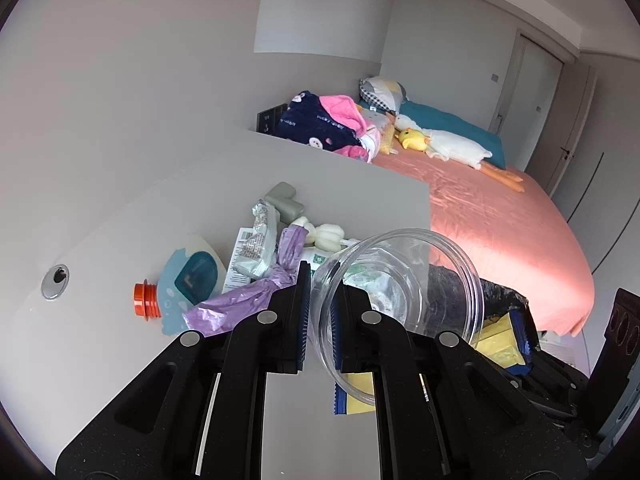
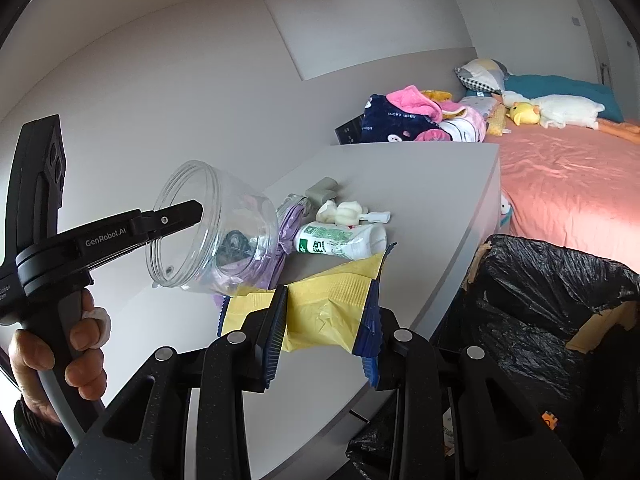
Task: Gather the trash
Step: 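Lift the jar and wrapper and move them toward the trash bag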
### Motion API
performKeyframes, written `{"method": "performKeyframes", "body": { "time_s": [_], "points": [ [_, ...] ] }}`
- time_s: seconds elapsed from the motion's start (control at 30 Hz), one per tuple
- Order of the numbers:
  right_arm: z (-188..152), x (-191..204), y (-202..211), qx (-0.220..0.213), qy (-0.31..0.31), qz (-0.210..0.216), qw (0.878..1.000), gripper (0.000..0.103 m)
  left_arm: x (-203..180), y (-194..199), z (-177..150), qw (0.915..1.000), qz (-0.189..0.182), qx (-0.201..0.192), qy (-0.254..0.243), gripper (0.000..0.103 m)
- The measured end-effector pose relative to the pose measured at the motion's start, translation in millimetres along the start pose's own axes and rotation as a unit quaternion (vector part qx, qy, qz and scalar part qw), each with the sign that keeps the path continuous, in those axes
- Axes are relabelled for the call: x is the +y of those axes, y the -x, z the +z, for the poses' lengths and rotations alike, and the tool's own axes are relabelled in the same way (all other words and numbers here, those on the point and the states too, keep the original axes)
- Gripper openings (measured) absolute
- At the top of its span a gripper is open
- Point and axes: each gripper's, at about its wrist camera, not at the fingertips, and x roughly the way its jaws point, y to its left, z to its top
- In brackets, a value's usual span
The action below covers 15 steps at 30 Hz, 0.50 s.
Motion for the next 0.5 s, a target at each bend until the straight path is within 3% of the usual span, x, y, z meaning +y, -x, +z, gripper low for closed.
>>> {"method": "performKeyframes", "body": {
  "time_s": [0.5],
  "points": [
    [2.0, -36.8, 37.0, -0.026, -0.019, -0.040, 0.999, 0.035, -46.1, -7.9, 3.7, 0.9993, -0.032, 0.005, -0.021, 0.009]
  ]
}}
